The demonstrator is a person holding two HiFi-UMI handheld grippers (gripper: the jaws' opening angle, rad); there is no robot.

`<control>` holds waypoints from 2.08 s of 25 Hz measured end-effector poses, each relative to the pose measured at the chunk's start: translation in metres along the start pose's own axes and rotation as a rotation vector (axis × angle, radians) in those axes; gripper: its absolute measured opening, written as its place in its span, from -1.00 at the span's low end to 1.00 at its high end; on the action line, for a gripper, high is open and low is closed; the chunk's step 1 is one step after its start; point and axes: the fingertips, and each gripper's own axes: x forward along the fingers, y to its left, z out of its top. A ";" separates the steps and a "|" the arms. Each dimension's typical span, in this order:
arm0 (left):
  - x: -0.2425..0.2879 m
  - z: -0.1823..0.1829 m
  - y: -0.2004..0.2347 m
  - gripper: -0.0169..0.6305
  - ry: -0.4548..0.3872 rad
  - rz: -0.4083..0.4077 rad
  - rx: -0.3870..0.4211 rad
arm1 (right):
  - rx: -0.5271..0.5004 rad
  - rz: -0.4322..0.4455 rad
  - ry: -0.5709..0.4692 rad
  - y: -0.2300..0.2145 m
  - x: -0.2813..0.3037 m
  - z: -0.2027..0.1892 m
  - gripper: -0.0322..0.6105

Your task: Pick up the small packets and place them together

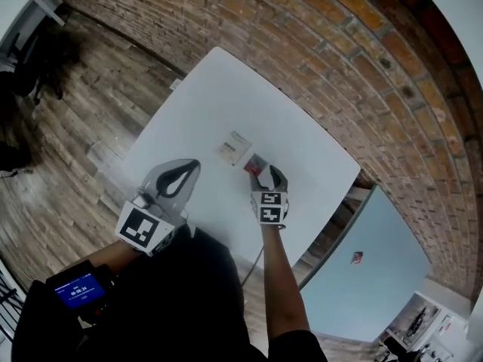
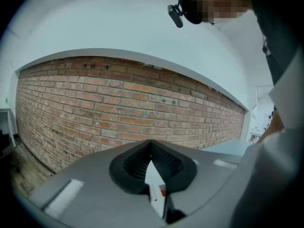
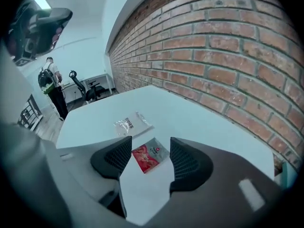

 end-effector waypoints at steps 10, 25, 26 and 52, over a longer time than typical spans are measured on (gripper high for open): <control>-0.009 -0.008 0.027 -0.95 0.055 0.096 -0.045 | -0.053 0.091 0.128 0.000 0.045 -0.029 -0.13; -0.004 -0.015 0.027 -0.95 0.067 0.066 -0.074 | -0.029 0.094 0.140 0.003 0.050 -0.033 -0.13; -0.004 -0.015 0.026 -0.95 0.065 0.063 -0.071 | -0.020 0.091 0.138 0.003 0.050 -0.034 -0.13; -0.029 -0.026 0.043 -0.95 0.090 0.092 -0.079 | -0.358 0.199 0.082 0.063 0.080 0.028 -0.09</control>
